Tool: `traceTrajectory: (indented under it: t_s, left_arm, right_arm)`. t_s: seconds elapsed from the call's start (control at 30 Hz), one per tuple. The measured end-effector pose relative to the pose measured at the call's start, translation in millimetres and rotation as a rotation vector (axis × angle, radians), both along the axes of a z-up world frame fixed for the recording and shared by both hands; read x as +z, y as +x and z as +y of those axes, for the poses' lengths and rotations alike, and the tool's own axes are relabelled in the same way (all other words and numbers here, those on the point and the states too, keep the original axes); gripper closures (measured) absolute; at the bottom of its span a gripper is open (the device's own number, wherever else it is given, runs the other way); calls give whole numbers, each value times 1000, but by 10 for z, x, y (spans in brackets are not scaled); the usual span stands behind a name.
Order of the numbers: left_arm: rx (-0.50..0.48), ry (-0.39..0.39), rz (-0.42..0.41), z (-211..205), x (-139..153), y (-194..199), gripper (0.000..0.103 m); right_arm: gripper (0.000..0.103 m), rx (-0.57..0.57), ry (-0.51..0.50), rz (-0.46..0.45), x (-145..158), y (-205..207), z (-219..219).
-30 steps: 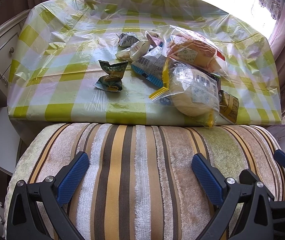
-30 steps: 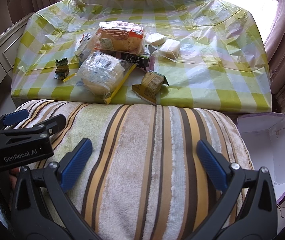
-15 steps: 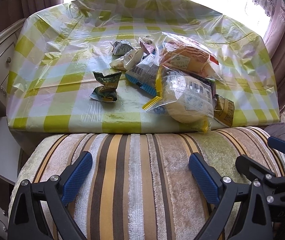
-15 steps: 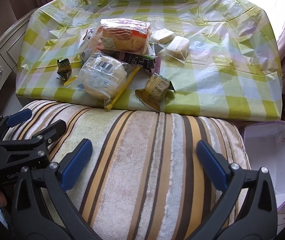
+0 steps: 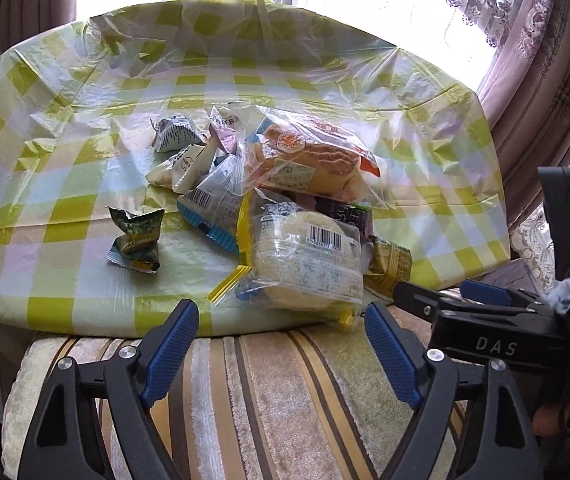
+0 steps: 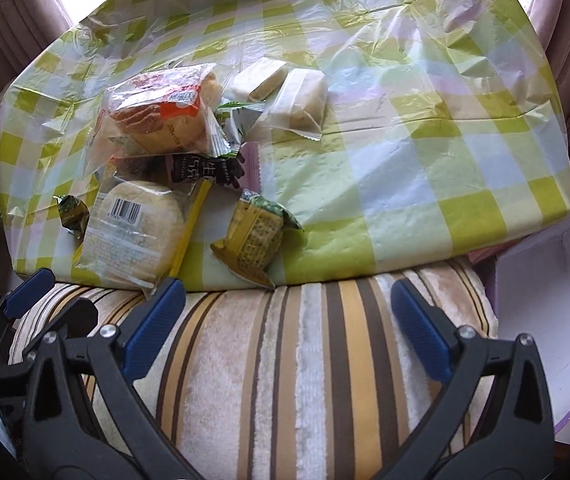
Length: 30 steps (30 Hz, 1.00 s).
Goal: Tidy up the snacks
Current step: 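Grasp the clipped bun bag with the left tool while the right grasps a yellow-green packet, then drop the bun into the box with the left tool while the right drops its packet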
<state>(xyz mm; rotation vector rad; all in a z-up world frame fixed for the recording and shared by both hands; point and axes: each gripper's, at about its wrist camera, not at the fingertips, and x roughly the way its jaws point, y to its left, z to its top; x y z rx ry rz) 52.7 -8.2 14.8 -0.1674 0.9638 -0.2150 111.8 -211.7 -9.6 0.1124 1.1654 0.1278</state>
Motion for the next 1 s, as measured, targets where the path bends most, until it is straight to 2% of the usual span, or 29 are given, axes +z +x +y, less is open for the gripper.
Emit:
traceTrajectory:
  t_s: [0.13,0.3,0.43,0.6,0.73,0.8,0.93,1.0]
  left_arm:
    - [2,-75,32,75,-52,218,17]
    - [-17,-162,86,118,-161,477,24]
    - [-27,-198,135,130,-292,613,27]
    - [-48,-246,163,152,-381,634,29]
    - [-67,-299,188,164,-438,637,39]
    - [-90,-327,195,149,-450,622,50]
    - [-123,-322,180,61,-395,577,59]
    - [-128,-322,177,38,-375,548,61]
  right_arm:
    - [11,16,-13,12,-71,124,68]
    - [15,36,-33,15,-135,255,178]
    - [22,52,-49,35,-214,321,243]
    - [29,66,-85,14,-222,320,317]
    - [43,81,-102,1,-217,307,383]
    - [47,90,-96,-2,-214,294,396]
    - [58,111,-75,-7,-196,215,433]
    - [61,115,-74,-9,-178,184,439]
